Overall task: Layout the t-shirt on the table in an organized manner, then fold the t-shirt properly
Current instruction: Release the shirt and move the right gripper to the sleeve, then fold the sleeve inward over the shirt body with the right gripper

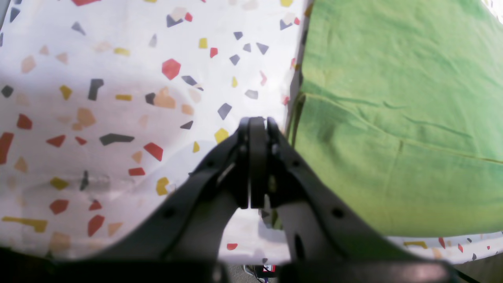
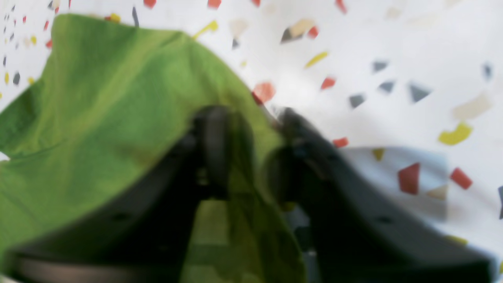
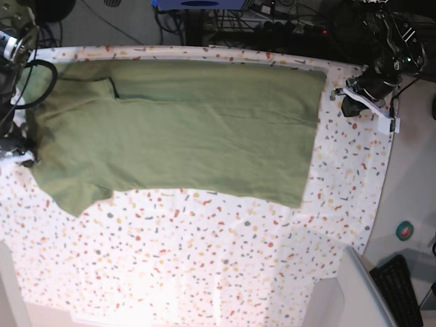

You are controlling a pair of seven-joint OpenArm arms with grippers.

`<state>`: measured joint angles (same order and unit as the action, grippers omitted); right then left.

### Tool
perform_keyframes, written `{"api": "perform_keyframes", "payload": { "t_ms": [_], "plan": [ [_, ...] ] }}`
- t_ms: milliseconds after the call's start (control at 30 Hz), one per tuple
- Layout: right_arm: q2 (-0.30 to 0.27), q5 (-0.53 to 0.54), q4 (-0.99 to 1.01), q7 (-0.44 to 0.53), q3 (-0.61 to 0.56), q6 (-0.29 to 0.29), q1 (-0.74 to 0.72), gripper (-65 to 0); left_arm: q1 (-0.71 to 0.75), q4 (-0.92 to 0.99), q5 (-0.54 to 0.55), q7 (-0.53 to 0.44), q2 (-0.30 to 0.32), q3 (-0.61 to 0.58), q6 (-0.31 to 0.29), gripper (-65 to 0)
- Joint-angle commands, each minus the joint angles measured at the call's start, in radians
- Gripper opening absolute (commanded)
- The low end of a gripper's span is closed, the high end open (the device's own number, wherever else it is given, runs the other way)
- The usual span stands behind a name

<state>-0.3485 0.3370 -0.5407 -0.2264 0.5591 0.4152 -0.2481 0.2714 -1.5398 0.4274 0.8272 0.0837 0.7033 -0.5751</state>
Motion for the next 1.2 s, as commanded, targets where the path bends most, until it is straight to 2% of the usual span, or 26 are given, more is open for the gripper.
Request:
{"api": "perform_keyframes", "payload": {
  "t_ms": [0, 267, 400, 567, 667, 800, 967, 1133, 1167],
  "plan": [
    [-0.017, 0.0, -0.006, -0.008, 0.003, 0.007, -0.012, -65.0, -0.004, -0.015, 0.018, -0.016, 0.011, 0.002, -0.003, -65.0],
    [-0.005, 0.004, -0.054, -0.031, 0.005, 0.007, 0.013, -65.0, -0.004, -0.014, 0.018, -0.016, 0.009, 0.002, -0.003, -65.0],
    [0.055, 0.006, -0.278, -0.136, 0.016, 0.007, 0.112, -65.0, -0.005, -0.014, 0.012, -0.016, 0.011, 0.002, -0.003, -65.0],
    [0.173, 0.004, -0.594, -0.25, 0.129, 0.009, 0.223, -65.0, -0.005, -0.014, 0.014, -0.016, 0.011, 0.002, -0.003, -65.0],
    [0.208, 0.004, -0.711, -0.356, 0.14, 0.009, 0.252, -65.0, -0.005, -0.014, 0.015, -0.016, 0.011, 0.002, -0.003, -65.0],
    [0.253, 0.004, -0.816, -0.44, 0.143, 0.009, 0.293, -65.0, -0.005, -0.014, 0.017, -0.016, 0.011, 0.002, -0.003, -65.0],
    [0.311, 0.004, -0.872, -0.488, 0.144, 0.007, 0.332, -65.0, -0.005, -0.014, 0.017, -0.016, 0.011, 0.002, -0.003, -65.0],
    [0.348, 0.004, -0.876, -0.6, 0.237, 0.007, 0.324, -65.0, -0.005, -0.014, 0.015, -0.016, 0.011, 0.002, -0.003, -65.0],
    [0.349, 0.004, -0.885, -0.614, 0.247, 0.007, 0.323, -58.7, -0.005, -0.014, 0.015, -0.016, 0.011, 0.002, -0.003, -65.0]
  ]
}}
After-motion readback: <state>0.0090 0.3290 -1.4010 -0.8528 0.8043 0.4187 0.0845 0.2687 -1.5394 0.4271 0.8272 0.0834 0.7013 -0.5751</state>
